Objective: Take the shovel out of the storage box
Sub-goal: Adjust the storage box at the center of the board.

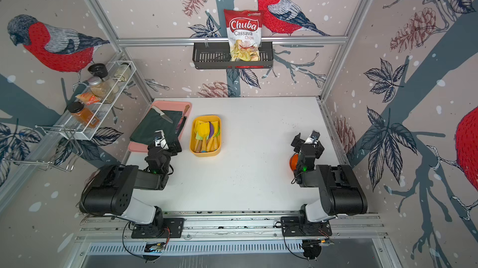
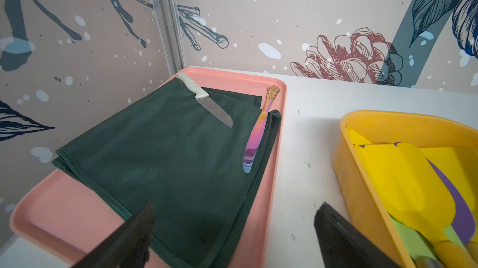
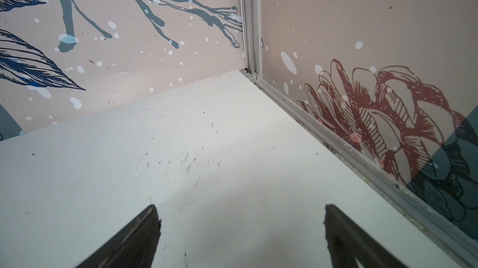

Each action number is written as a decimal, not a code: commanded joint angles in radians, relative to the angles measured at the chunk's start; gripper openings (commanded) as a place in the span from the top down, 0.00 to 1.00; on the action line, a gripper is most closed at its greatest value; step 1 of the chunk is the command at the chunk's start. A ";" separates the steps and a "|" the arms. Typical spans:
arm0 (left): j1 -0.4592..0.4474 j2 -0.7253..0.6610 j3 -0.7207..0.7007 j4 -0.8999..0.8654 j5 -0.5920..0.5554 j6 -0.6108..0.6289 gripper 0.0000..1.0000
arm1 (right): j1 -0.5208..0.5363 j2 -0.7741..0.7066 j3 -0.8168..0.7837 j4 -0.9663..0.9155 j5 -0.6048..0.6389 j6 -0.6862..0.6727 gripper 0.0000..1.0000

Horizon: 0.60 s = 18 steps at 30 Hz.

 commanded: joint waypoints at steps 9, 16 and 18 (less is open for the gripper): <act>0.000 -0.001 0.003 0.057 -0.011 0.012 0.02 | 0.000 -0.003 -0.001 0.041 -0.006 -0.014 0.01; 0.000 0.003 0.006 0.054 -0.013 0.012 0.02 | -0.001 -0.001 0.002 0.038 -0.008 -0.013 0.01; 0.001 0.000 0.002 0.060 -0.013 0.012 0.03 | -0.001 -0.003 0.000 0.041 -0.009 -0.013 0.01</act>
